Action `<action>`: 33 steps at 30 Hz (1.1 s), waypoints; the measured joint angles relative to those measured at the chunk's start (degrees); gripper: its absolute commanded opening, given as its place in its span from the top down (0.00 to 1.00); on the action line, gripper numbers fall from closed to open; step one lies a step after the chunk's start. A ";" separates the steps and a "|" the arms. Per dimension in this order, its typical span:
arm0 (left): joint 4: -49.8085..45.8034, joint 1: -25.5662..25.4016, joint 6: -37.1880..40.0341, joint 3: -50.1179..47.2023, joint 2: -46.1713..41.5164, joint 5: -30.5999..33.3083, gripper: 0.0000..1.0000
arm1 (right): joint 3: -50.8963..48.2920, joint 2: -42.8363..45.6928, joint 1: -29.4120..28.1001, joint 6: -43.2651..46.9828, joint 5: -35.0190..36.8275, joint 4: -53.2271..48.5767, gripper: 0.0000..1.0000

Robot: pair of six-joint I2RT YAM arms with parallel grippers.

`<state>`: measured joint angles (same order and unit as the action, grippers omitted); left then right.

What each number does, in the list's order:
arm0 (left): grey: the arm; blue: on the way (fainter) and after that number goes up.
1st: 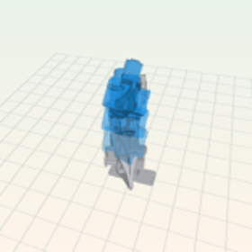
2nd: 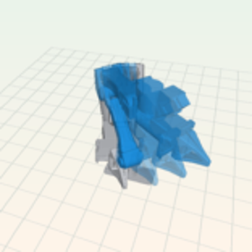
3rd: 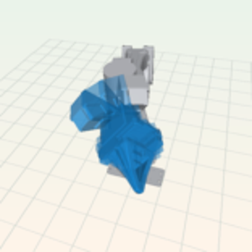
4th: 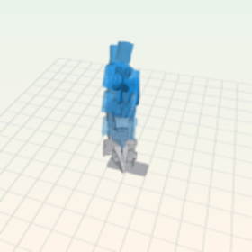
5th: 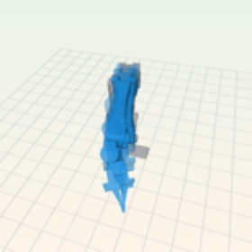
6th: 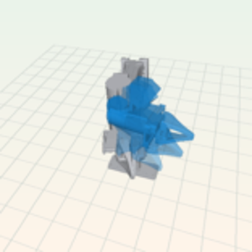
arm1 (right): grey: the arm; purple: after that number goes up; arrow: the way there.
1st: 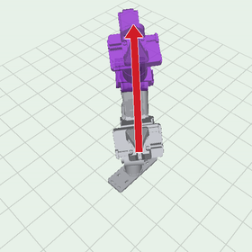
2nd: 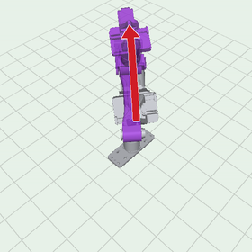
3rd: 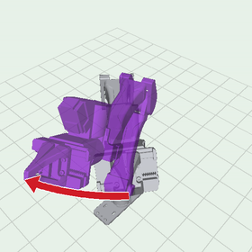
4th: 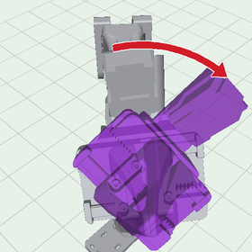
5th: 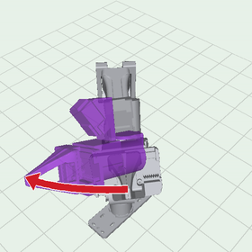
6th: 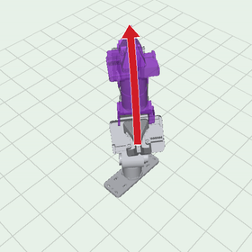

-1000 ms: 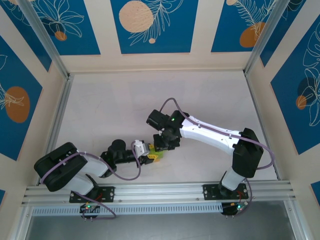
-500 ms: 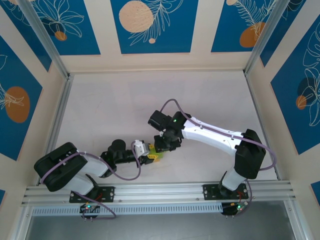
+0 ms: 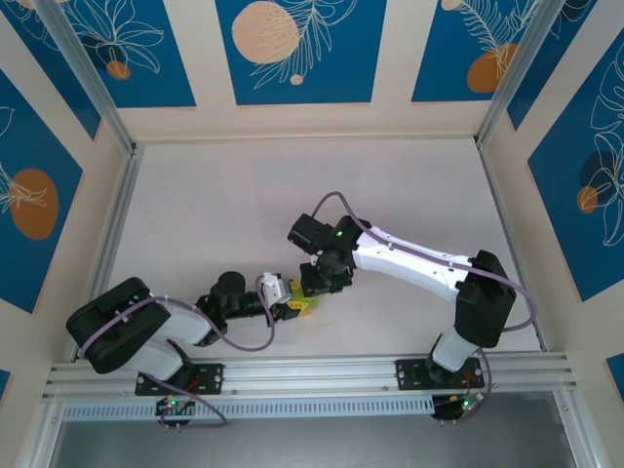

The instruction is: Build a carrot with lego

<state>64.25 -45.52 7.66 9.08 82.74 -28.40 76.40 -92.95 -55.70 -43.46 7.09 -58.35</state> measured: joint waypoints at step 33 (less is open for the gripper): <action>-0.17 0.00 0.35 0.11 0.02 -0.28 0.72 | 3.39 -3.19 -0.70 1.66 3.65 -4.79 0.40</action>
<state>64.07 -45.52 8.01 9.19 82.76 -28.69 79.79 -96.14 -56.40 -41.80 10.74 -63.13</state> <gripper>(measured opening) 0.341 0.564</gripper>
